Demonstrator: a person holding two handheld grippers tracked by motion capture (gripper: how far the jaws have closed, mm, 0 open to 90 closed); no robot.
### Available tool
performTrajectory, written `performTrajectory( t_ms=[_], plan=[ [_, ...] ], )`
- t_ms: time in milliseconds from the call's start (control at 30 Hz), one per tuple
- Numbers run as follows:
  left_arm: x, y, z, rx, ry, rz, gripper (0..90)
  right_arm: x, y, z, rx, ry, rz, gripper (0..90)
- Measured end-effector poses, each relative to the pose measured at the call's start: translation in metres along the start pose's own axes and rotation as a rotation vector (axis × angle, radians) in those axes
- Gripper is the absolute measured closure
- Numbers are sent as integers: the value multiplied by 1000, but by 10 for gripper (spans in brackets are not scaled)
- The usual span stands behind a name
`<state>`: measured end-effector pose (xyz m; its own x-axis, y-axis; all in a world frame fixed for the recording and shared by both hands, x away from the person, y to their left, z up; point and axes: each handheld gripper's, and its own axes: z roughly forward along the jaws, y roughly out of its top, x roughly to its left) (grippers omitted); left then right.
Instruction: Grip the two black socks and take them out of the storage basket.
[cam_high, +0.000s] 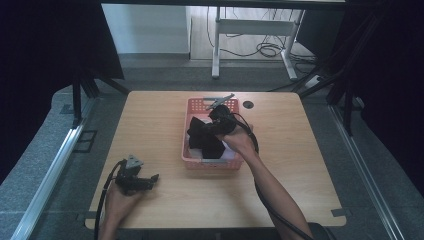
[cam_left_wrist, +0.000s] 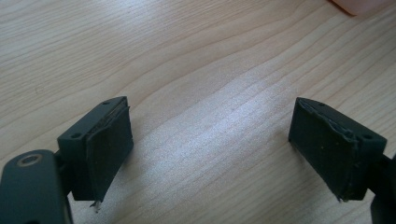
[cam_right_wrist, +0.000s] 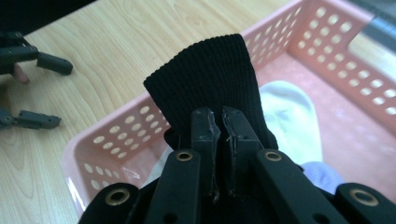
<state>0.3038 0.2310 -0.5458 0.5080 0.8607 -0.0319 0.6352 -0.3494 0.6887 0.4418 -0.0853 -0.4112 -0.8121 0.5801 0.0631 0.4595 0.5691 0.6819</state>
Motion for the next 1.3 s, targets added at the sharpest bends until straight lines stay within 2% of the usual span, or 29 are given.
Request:
performTrajectory(
  t_ms=[333,567,833,867,1133,1300],
  plan=[
    [0,0,0,-4,1,-1,134,-4,9,-32,-48,-44,-7,839],
    [0,0,0,-4,1,-2,134,-16,5,-55,-71,-98,8,839],
    [0,0,0,0,1,4,134,-38,-11,-80,-80,-170,49,839],
    [0,0,0,0,1,3,134,-45,-16,-86,-84,-188,66,839],
    [0,0,0,0,0,0,134,-65,-36,-107,-89,-248,117,839],
    [0,0,0,0,0,0,134,-81,-53,-118,-80,-303,156,838]
  ],
)
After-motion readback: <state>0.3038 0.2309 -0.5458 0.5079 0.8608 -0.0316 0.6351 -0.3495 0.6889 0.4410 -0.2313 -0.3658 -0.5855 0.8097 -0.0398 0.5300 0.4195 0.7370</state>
